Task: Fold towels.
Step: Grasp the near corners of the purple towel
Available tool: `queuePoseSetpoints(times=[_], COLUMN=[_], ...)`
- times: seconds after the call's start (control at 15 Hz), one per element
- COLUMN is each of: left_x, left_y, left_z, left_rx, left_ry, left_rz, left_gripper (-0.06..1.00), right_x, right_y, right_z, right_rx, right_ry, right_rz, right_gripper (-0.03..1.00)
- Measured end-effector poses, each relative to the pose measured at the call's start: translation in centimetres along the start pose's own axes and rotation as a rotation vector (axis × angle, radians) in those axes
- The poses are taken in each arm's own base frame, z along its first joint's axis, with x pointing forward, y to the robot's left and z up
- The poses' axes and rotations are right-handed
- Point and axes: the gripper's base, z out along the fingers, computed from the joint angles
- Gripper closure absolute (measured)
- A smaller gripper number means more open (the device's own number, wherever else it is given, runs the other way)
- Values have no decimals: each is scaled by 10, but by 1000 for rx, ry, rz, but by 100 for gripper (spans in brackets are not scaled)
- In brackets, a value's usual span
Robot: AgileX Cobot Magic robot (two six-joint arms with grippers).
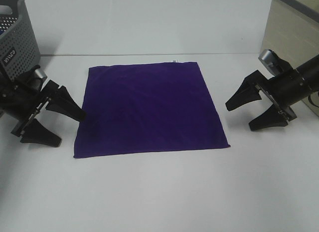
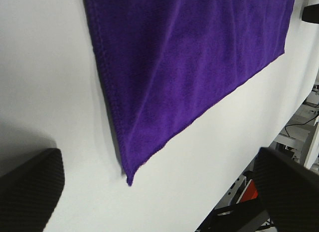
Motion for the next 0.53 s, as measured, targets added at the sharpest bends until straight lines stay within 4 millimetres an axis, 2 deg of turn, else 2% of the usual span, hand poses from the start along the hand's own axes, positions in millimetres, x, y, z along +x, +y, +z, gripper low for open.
queuePoseSetpoints(times=[0.53], left_x=[0], left_y=[1], left_z=[1], left_rx=[-17], left_ry=[4], left_rz=[-50], left_gripper=[-1], right_x=[-3], right_y=[-4], right_z=[0], right_rx=[47], right_ry=[-37], right_rz=[0], right_gripper=[4])
